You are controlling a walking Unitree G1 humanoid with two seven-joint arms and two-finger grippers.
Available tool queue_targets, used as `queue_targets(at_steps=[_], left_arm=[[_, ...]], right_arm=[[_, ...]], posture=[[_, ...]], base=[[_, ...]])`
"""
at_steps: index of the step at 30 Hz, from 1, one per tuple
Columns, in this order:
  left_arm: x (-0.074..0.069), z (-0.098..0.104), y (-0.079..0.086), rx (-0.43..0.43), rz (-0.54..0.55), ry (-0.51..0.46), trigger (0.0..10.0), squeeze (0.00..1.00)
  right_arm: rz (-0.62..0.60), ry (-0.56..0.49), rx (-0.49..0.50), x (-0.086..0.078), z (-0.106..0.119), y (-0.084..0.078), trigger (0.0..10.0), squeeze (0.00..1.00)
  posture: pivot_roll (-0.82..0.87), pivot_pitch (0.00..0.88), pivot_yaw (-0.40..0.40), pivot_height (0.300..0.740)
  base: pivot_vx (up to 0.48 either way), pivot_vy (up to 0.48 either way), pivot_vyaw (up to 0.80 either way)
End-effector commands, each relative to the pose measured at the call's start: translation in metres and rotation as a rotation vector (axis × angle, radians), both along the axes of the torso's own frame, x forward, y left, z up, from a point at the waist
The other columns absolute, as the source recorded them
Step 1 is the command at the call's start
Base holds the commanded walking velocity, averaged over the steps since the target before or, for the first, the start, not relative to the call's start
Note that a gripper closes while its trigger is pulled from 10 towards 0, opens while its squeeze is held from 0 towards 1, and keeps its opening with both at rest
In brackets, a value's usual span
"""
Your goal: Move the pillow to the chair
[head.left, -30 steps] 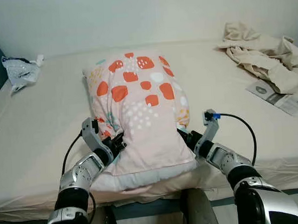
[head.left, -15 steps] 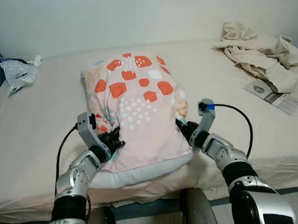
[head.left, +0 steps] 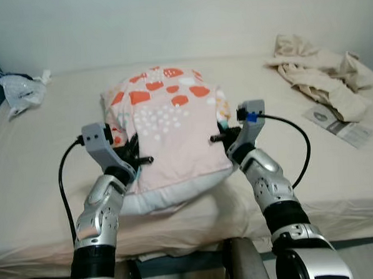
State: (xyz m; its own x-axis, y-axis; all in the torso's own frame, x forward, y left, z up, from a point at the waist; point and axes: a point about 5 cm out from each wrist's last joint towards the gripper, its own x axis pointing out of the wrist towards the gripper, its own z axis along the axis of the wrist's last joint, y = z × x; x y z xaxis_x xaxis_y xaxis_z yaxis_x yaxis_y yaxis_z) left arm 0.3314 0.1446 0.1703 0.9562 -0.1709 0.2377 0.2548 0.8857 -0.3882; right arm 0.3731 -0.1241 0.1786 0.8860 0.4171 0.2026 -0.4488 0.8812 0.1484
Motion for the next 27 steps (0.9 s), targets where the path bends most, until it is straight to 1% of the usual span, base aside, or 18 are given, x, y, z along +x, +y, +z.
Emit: queue_targets(at_steps=[1,2,3,4,8,10,12,14,15,17,20,22,24,27], left_arm=[[-0.001,0.017,-0.016,0.044,-0.036,-0.086,10.0,0.00],[-0.001,0.019,-0.017,0.057,-0.027,-0.095,10.0,0.00],[-0.002,0.020,-0.019,0.054,-0.011,-0.107,10.0,0.00],[-0.002,0.021,-0.019,0.052,-0.001,-0.109,10.0,0.00],[-0.002,0.023,-0.021,0.080,0.024,-0.122,10.0,0.00],[-0.002,0.021,-0.022,0.104,0.026,-0.112,10.0,0.00],[-0.001,0.017,-0.024,0.133,0.024,-0.086,10.0,0.00],[-0.001,0.014,-0.025,0.166,0.031,-0.079,10.0,0.00],[-0.001,0.014,-0.025,0.166,0.031,-0.079,10.0,0.00],[-0.002,0.012,-0.024,0.204,0.049,-0.078,10.0,0.00],[-0.003,0.012,-0.024,0.229,0.068,-0.087,10.0,0.00],[-0.004,0.012,-0.023,0.240,0.082,-0.097,10.0,0.00],[-0.004,0.012,-0.022,0.269,0.103,-0.114,10.0,0.00],[-0.005,0.013,-0.022,0.256,0.117,-0.117,10.0,0.00]], right_arm=[[0.042,-0.101,-0.033,-0.005,0.012,0.015,3.8,0.00],[0.036,-0.121,-0.036,-0.006,0.013,0.015,4.1,0.00],[0.025,-0.125,-0.029,-0.007,0.012,0.016,6.0,0.00],[0.017,-0.123,-0.026,-0.008,0.011,0.017,10.0,0.00],[0.005,-0.114,-0.023,-0.010,0.006,0.019,10.0,0.00],[0.011,-0.098,-0.025,-0.011,0.004,0.022,10.0,0.00],[0.009,-0.097,-0.049,-0.012,0.002,0.023,10.0,0.00],[0.000,-0.101,-0.077,-0.012,0.000,0.023,10.0,0.00],[0.000,-0.101,-0.077,-0.012,0.000,0.023,10.0,0.00],[-0.009,-0.089,-0.096,-0.013,-0.003,0.022,10.0,0.00],[0.004,-0.085,-0.091,-0.014,-0.005,0.022,10.0,0.00],[0.013,-0.098,-0.091,-0.016,-0.004,0.022,10.0,0.00],[0.015,-0.102,-0.093,-0.017,-0.004,0.023,10.0,0.00],[0.013,-0.101,-0.094,-0.018,-0.005,0.023,10.0,0.00]], posture=[[-0.04,0.038,-0.036,0.551],[-0.04,0.038,-0.036,0.551],[-0.03,0.032,-0.043,0.551],[-0.03,0.031,-0.044,0.551],[-0.03,0.029,-0.046,0.551],[-0.03,0.029,-0.044,0.551],[-0.02,0.030,-0.045,0.551],[-0.02,0.032,-0.047,0.551],[-0.02,0.032,-0.047,0.551],[-0.02,0.033,-0.048,0.551],[-0.03,0.034,-0.047,0.551],[-0.03,0.034,-0.047,0.561],[-0.03,0.025,-0.049,0.571],[-0.03,0.021,-0.052,0.581]], base=[[0.000,0.000,0.00],[0.000,0.000,0.00],[0.000,0.000,0.00],[0.000,0.000,0.00],[0.000,0.000,0.00],[0.000,0.000,0.00],[0.000,0.000,0.00],[0.000,0.000,0.00],[0.000,0.000,0.00],[0.000,0.000,0.00],[0.000,0.000,0.00],[0.000,0.000,0.00],[0.000,0.000,0.00],[0.000,0.000,0.00]])
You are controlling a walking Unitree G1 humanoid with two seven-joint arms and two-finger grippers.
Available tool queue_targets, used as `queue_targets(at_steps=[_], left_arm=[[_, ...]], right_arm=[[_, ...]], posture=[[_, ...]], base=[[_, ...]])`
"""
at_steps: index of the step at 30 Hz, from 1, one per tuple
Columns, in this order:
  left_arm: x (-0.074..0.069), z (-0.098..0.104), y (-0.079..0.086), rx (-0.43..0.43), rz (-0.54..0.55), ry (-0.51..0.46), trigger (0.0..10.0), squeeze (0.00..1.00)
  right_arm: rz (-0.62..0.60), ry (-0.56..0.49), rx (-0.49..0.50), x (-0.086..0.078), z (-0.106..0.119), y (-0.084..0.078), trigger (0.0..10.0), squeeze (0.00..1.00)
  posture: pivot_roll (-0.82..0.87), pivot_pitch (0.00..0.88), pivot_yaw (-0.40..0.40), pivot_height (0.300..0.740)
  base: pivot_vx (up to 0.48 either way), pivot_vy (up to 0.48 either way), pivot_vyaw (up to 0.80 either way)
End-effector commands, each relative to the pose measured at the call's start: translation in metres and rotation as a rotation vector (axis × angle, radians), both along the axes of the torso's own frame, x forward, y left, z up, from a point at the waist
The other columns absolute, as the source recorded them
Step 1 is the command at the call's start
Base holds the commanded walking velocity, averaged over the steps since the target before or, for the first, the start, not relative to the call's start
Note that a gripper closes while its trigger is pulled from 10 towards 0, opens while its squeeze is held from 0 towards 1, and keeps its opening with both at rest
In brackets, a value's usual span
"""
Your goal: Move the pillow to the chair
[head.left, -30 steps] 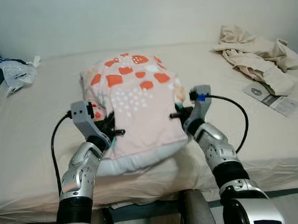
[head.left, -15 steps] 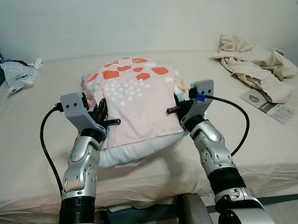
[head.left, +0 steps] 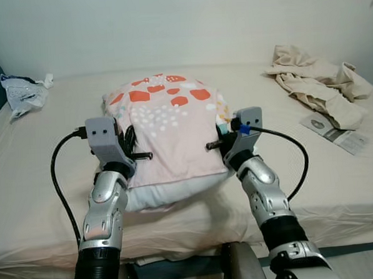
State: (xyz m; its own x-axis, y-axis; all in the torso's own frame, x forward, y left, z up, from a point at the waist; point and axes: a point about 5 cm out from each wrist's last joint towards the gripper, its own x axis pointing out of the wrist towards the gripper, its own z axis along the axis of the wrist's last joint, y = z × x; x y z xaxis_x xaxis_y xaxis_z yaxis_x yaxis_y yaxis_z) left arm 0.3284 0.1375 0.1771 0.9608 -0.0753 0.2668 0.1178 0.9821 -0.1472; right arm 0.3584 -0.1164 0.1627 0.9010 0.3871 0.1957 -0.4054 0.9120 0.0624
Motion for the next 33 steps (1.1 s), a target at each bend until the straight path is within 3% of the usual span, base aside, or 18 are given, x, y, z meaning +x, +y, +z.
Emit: queue_targets(at_steps=[1,33], left_arm=[[-0.0016,0.0068,-0.0142,0.021,-0.046,-0.052,10.0,0.00],[0.0017,0.0080,-0.0064,0.018,0.023,-0.073,10.0,0.00]], right_arm=[[0.069,-0.070,-0.017,-0.0032,0.0113,0.0159,10.0,0.00],[0.104,-0.071,-0.037,-0.0031,0.0132,0.0176,10.0,0.00]], posture=[[-0.02,0.020,-0.056,0.591],[-0.04,0.000,-0.076,0.736]], base=[[0.000,0.000,0.00],[0.000,0.000,0.00]])
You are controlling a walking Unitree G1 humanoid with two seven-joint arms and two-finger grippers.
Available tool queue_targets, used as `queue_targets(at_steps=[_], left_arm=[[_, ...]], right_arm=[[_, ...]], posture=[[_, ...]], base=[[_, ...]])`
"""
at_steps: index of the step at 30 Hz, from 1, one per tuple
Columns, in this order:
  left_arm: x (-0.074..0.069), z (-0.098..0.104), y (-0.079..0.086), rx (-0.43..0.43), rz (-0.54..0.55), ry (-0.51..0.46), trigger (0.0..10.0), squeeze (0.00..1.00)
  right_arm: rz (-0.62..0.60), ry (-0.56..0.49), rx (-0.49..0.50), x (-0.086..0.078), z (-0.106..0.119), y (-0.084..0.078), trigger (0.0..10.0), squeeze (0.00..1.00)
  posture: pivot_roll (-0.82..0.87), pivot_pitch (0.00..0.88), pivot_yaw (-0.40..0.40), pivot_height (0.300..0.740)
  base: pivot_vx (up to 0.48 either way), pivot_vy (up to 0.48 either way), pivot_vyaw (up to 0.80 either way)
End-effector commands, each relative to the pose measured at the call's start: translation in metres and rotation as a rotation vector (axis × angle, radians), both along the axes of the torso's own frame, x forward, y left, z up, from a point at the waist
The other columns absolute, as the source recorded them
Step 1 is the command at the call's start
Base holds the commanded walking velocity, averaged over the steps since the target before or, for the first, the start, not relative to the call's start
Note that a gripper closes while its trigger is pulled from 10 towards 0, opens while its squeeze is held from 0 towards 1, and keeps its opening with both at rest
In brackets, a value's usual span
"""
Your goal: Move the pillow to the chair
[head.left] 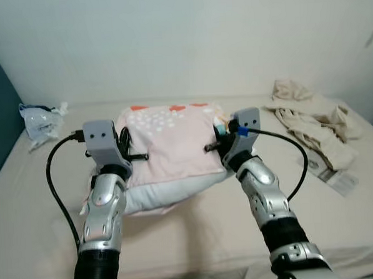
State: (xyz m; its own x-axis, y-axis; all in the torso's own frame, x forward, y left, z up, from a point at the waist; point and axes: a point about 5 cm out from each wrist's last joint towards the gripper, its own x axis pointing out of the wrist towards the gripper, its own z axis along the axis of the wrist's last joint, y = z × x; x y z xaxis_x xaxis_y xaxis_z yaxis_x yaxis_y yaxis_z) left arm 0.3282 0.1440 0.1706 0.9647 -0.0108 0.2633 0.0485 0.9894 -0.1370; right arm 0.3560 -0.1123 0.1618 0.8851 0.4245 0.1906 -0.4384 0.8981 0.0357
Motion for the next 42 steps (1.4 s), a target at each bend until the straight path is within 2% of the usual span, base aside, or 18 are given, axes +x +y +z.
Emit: queue_targets(at_steps=[1,7,10,19,42], left_arm=[[0.002,0.015,-0.013,0.009,-0.046,-0.077,10.0,0.00],[0.003,0.015,-0.012,0.008,-0.039,-0.081,10.0,0.00],[0.003,0.016,-0.010,0.005,-0.027,-0.086,10.0,0.00],[0.002,0.015,-0.006,0.002,-0.012,-0.082,10.0,0.00],[0.001,0.014,-0.006,0.009,-0.016,-0.076,10.0,0.00]], right_arm=[[0.069,-0.064,-0.010,0.000,0.014,0.014,10.0,0.00],[0.074,-0.056,-0.026,0.001,0.013,0.014,10.0,0.00],[0.067,-0.013,-0.065,0.002,0.003,0.014,10.0,0.00],[0.063,-0.012,-0.047,0.000,0.003,0.016,10.0,0.00],[0.072,-0.008,-0.034,-0.001,0.003,0.017,10.0,0.00]], posture=[[-0.04,0.000,-0.077,0.740],[-0.04,0.000,-0.081,0.740],[-0.03,0.000,-0.085,0.740],[-0.03,0.002,-0.082,0.740],[-0.03,0.024,-0.071,0.740]], base=[[0.000,0.000,0.00],[0.000,0.000,0.00],[0.000,0.000,0.00],[0.000,0.000,-0.09],[0.000,0.000,-0.80]])
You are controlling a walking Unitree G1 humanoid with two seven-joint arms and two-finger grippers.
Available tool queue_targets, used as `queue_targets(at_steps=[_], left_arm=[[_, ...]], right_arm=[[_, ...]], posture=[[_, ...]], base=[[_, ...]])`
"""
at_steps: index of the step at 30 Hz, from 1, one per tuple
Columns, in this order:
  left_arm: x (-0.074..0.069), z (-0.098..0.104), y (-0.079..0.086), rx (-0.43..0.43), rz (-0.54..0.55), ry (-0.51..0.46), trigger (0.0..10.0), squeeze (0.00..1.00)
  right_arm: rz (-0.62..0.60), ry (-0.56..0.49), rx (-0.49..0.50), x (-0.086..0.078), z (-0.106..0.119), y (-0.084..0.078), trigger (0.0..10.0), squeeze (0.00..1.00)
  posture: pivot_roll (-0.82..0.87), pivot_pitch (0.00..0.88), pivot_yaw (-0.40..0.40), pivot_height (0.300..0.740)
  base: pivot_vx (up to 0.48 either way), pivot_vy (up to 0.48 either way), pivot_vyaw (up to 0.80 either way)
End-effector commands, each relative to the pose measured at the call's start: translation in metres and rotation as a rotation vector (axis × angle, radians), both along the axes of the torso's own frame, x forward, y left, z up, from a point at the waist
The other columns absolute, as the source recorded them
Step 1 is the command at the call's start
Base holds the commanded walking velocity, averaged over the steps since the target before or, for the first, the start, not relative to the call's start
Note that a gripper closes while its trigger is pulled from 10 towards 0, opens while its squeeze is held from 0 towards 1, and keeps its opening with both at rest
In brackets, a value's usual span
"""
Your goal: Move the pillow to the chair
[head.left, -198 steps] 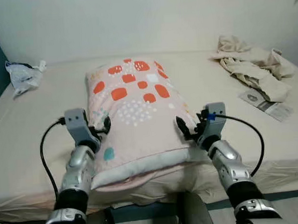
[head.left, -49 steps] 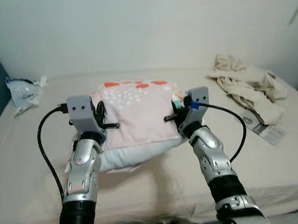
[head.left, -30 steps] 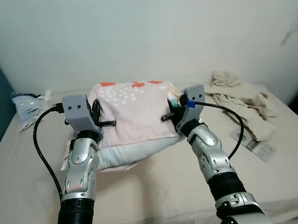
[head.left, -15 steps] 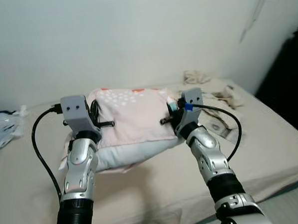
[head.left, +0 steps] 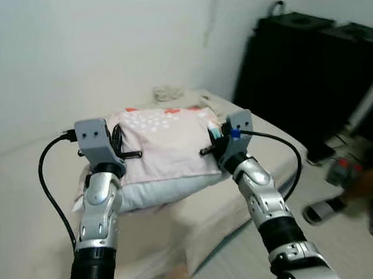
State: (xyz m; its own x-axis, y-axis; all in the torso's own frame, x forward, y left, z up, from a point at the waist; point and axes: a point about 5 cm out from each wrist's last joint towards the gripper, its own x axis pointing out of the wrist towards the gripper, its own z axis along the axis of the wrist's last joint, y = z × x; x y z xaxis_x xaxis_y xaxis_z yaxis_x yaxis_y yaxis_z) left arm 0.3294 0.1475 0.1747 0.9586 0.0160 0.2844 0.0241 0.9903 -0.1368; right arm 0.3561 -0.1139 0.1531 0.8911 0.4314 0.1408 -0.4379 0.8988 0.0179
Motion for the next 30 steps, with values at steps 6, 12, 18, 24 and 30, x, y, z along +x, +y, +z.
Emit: queue_targets(at_steps=[6,12,18,24,30], left_arm=[[0.000,0.009,-0.010,0.011,-0.043,-0.054,10.0,0.00],[-0.001,0.007,-0.009,0.014,-0.044,-0.046,10.0,0.00],[-0.002,0.002,-0.009,0.043,-0.048,-0.024,10.0,0.00],[-0.002,0.000,-0.010,0.051,-0.061,-0.017,10.0,0.00],[-0.002,0.000,-0.010,0.056,-0.067,-0.012,10.0,0.00]], right_arm=[[0.074,-0.042,0.004,-0.001,0.011,0.018,10.0,0.00],[0.078,-0.040,0.003,-0.001,0.011,0.017,10.0,0.00],[0.080,-0.033,0.001,-0.002,0.009,0.018,10.0,0.00],[0.070,-0.012,0.007,-0.004,0.004,0.017,10.0,0.00],[0.063,-0.007,0.007,-0.005,0.002,0.017,10.0,0.00]], posture=[[-0.03,0.025,-0.071,0.740],[-0.03,0.027,-0.072,0.740],[-0.03,0.031,-0.070,0.740],[-0.03,0.035,-0.057,0.740],[-0.03,0.038,-0.052,0.740]], base=[[0.000,0.000,-0.80],[0.000,0.000,-0.80],[0.000,0.000,-0.80],[0.000,0.000,-0.80],[0.000,0.000,-0.80]])
